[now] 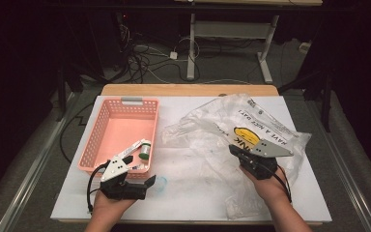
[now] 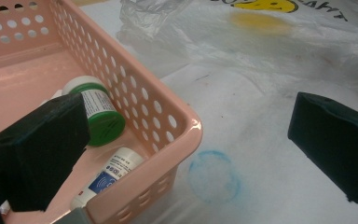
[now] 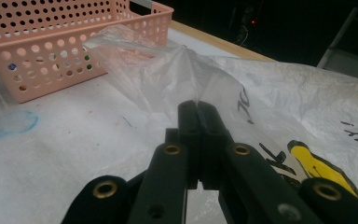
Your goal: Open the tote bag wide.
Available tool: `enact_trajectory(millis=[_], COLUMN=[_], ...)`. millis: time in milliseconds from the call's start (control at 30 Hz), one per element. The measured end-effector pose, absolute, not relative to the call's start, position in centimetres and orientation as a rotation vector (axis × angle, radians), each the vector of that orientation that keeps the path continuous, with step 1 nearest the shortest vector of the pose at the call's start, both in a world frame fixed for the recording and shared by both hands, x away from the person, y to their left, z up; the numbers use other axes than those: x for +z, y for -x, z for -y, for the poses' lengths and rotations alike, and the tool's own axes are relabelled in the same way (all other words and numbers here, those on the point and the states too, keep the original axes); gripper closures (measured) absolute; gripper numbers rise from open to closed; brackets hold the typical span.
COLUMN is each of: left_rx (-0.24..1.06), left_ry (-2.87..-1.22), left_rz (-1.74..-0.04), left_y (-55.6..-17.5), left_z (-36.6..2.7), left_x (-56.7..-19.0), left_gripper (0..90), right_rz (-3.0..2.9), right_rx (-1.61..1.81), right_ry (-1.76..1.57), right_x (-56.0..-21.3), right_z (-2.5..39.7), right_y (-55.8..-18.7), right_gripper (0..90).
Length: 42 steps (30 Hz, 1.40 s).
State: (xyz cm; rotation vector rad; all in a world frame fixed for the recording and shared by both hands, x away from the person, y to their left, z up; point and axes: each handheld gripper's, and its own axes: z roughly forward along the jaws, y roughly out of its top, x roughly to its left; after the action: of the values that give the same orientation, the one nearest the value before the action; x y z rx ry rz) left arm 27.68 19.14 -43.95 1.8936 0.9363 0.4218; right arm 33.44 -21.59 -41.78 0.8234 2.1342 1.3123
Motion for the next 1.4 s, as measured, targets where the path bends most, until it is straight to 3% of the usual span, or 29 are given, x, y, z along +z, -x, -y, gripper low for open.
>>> enact_trajectory(millis=[600,1400], left_rx=[0.455,0.514], left_ry=[-1.862,-1.803], left_rz=[-1.006,-1.132], left_y=[-28.5,-29.3], left_z=[-21.9,-26.2], left_x=[-43.3,-43.2], left_gripper=[0.0,0.0], right_rz=[-2.011,-2.009], right_rx=[1.377,1.482], right_ry=[-0.809,-0.795], right_x=[-38.7,-39.3], right_z=[20.9,21.9], right_y=[-34.2,-34.1], right_gripper=[90.0,90.0])
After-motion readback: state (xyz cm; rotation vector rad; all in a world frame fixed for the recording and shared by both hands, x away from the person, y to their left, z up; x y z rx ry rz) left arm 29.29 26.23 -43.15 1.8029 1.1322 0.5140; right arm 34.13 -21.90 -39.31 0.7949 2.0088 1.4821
